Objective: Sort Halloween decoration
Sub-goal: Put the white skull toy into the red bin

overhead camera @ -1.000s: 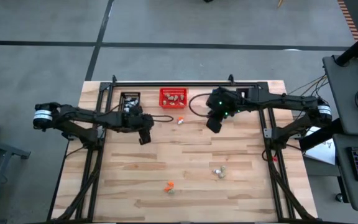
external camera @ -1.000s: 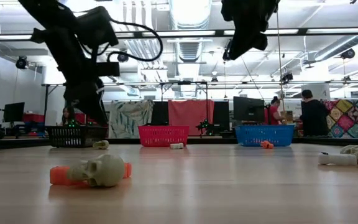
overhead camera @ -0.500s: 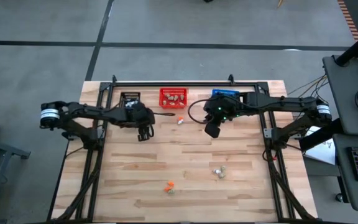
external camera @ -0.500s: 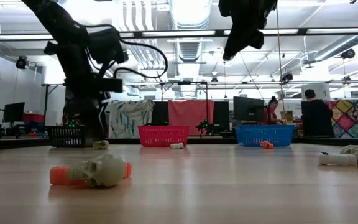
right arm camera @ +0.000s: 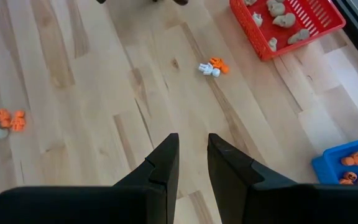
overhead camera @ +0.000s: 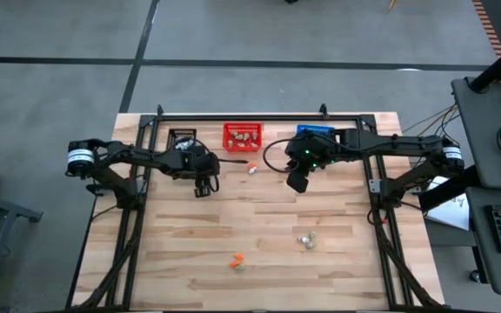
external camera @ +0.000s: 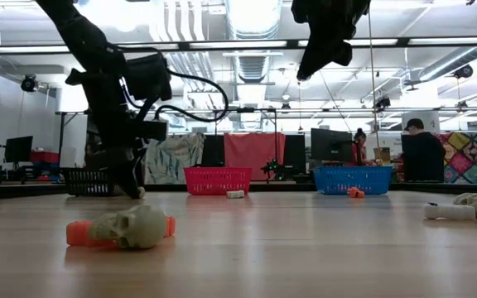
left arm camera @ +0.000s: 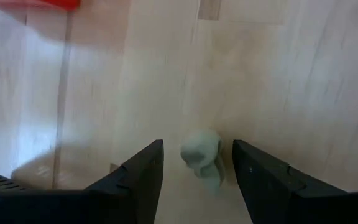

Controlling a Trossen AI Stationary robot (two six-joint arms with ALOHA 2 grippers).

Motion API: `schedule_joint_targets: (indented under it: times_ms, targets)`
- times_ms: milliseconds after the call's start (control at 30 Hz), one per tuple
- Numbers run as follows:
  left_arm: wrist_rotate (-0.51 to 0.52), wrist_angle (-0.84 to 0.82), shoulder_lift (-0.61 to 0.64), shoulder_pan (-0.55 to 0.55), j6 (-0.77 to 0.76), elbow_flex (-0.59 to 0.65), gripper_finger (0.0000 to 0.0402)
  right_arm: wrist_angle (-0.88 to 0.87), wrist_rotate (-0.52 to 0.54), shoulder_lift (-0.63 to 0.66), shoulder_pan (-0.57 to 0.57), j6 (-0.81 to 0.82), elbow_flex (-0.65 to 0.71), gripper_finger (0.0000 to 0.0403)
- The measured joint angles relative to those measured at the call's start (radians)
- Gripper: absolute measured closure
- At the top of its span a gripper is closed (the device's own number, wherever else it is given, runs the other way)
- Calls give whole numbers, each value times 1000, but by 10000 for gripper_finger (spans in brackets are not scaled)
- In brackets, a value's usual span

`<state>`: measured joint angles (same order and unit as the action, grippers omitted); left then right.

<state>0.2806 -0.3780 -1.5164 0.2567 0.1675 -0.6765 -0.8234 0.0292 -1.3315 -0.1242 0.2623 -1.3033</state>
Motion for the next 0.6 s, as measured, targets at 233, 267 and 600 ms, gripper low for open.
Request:
schedule_joint_targets:
  times_ms: [233, 267, 600]
  targets:
    - [2, 25, -24, 1, 9, -1, 237, 0, 0, 0, 0, 0, 0, 330]
    - [2, 26, -24, 1, 9, -1, 241, 0, 0, 0, 0, 0, 0, 330]
    - [-1, 38, -22, 0, 4, -1, 325, 0, 0, 0, 0, 0, 0, 330]
